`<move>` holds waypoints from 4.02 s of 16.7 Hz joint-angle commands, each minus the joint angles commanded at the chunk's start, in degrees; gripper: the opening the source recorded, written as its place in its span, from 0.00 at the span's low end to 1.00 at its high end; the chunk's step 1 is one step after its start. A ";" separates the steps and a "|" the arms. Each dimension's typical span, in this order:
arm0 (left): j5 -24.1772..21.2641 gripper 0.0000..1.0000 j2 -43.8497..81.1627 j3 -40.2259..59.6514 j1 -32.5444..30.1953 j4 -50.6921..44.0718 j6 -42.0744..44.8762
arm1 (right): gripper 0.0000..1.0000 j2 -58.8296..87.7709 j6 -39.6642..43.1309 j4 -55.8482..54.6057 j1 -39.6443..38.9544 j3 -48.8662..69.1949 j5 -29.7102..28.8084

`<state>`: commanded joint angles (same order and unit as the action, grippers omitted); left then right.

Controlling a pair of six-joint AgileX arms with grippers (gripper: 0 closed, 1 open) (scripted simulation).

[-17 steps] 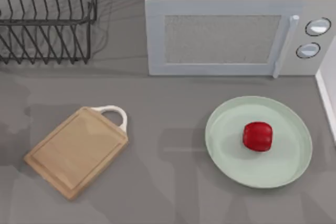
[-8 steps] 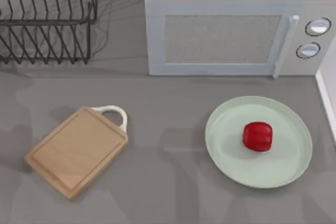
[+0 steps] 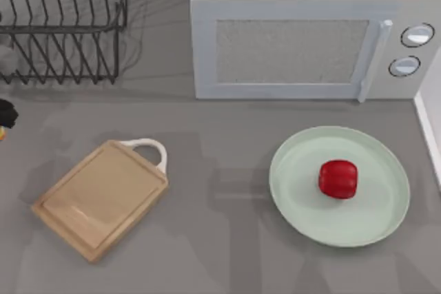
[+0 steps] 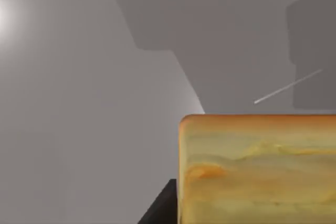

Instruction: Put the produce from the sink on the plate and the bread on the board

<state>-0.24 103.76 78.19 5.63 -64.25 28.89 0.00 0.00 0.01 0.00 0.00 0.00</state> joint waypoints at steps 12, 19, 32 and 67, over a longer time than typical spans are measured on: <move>0.20 0.00 1.86 -2.79 -26.18 4.69 -47.68 | 1.00 0.00 0.00 0.00 0.00 0.00 0.00; 0.25 0.00 1.78 -2.83 -27.05 5.04 -49.01 | 1.00 0.00 0.00 0.00 0.00 0.00 0.00; 0.25 0.00 4.81 -8.70 -27.19 14.42 -49.01 | 1.00 0.00 0.00 0.00 0.00 0.00 0.00; 0.43 1.00 -9.67 -18.69 -24.07 22.81 -45.78 | 1.00 0.00 0.00 0.00 0.00 0.00 0.00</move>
<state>0.19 94.09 59.50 -18.43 -41.44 -16.89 0.00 0.00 0.01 0.00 0.00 0.00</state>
